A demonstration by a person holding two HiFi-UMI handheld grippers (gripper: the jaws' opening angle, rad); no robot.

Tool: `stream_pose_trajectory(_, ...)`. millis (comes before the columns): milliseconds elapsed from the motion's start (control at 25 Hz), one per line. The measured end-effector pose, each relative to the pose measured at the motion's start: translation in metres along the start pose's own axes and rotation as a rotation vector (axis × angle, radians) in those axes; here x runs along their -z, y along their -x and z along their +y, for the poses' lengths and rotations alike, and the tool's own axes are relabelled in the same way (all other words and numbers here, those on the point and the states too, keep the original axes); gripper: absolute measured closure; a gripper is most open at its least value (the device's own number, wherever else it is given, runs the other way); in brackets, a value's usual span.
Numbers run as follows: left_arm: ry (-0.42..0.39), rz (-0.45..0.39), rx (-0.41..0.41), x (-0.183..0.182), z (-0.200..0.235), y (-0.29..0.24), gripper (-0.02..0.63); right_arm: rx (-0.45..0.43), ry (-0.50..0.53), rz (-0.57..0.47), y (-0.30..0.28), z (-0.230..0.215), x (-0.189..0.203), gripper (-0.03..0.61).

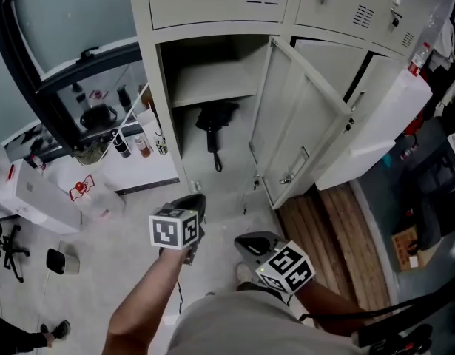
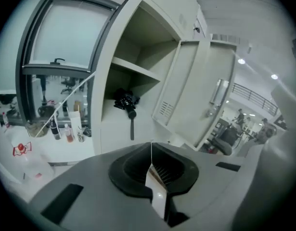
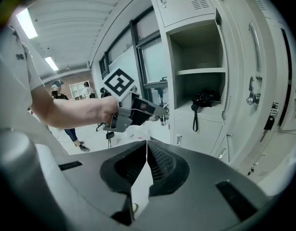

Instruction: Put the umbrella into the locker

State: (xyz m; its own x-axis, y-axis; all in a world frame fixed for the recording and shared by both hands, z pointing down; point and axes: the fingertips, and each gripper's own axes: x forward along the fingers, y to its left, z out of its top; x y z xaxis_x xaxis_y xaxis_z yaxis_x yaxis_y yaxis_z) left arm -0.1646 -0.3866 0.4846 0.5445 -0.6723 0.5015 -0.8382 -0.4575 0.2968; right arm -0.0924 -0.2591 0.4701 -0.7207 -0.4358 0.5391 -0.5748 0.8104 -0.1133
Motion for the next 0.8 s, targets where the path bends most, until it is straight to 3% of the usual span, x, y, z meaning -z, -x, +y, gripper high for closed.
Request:
stream_pose_trajectory(480,-0.060,0.011,0.303,0.089,-0.089,0.109,0.604,0.046,-0.012,-0.028,0.001,0.060,0.023,0.561)
stream_pose_trajectory(800,-0.095,0.059,0.418,0.146,-0.124,0.151,0.604,0.043,0.009,-0.016,0.009,0.094,0.045,0.561)
